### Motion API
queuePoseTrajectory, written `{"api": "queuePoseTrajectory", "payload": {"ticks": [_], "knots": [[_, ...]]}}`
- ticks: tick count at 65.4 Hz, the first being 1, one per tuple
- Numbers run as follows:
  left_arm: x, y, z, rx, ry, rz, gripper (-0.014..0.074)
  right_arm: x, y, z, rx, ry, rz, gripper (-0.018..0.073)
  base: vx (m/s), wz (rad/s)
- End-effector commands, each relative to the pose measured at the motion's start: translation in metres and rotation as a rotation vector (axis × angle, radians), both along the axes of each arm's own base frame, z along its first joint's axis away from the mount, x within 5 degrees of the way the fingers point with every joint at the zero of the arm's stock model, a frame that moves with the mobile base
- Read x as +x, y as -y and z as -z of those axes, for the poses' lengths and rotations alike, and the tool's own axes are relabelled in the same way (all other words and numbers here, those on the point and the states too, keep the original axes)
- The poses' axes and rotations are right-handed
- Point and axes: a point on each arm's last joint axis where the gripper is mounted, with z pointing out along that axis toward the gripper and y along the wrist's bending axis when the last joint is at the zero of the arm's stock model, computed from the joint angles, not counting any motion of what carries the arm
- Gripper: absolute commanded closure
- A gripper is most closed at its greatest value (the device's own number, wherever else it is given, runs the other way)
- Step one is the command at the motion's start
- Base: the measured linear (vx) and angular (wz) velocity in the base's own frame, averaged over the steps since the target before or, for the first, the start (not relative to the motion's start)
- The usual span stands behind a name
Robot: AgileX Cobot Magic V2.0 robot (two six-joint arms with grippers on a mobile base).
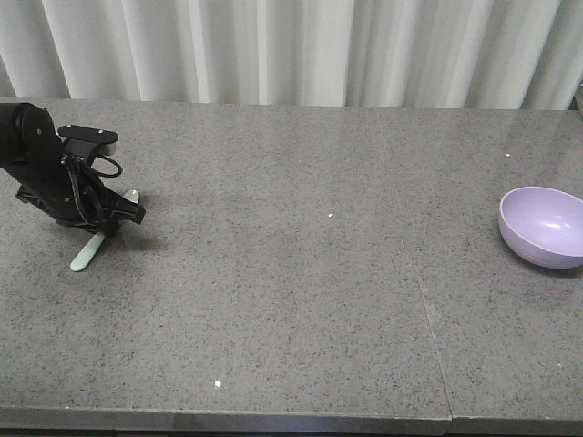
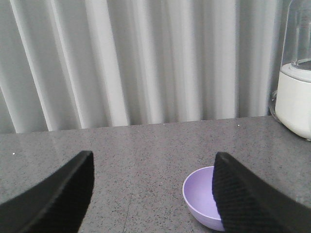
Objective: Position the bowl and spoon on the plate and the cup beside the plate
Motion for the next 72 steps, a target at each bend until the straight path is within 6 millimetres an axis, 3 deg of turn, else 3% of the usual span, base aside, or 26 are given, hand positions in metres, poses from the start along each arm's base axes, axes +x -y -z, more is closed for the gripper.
{"api": "queuePoseTrajectory", "payload": {"ticks": [1,16,29,37,45,55,64,72], "knots": [[-0.005,0.005,-0.014,-0.026,-0.01,-0.003,0.0604,0.001,0.001,-0.013,-0.005,0.066,0.011,0.0051,0.0,0.0],[-0.013,0.005,-0.041,-0.038,0.055,-0.004,0.0604,0.001,0.001,-0.013,-0.013,0.066,0.014,0.0078,0.0,0.0],[-0.036,0.002,-0.103,-0.051,0.226,-0.005,0.0604,0.015,0.001,-0.019,-0.02,-0.002,0.006,0.0117,0.0,0.0],[-0.06,0.0,-0.152,-0.062,0.389,-0.007,0.0604,0.032,0.002,-0.039,-0.064,-0.022,0.002,0.0118,0.0,0.0],[-0.089,-0.002,-0.198,-0.075,0.563,-0.012,0.0604,0.058,0.006,-0.068,-0.13,-0.035,0.025,0.0118,0.0,0.0],[-0.121,-0.005,-0.237,-0.087,0.723,-0.015,0.0604,0.101,0.017,-0.092,-0.175,-0.159,0.1,0.0118,0.0,0.0],[-0.148,-0.007,-0.263,-0.095,0.828,-0.016,0.0604,0.145,0.031,-0.095,-0.212,-0.312,0.205,0.0118,0.0,0.0],[-0.163,-0.008,-0.274,-0.098,0.869,-0.015,0.0604,0.183,0.04,-0.087,-0.244,-0.421,0.276,0.0118,0.0,0.0]]}}
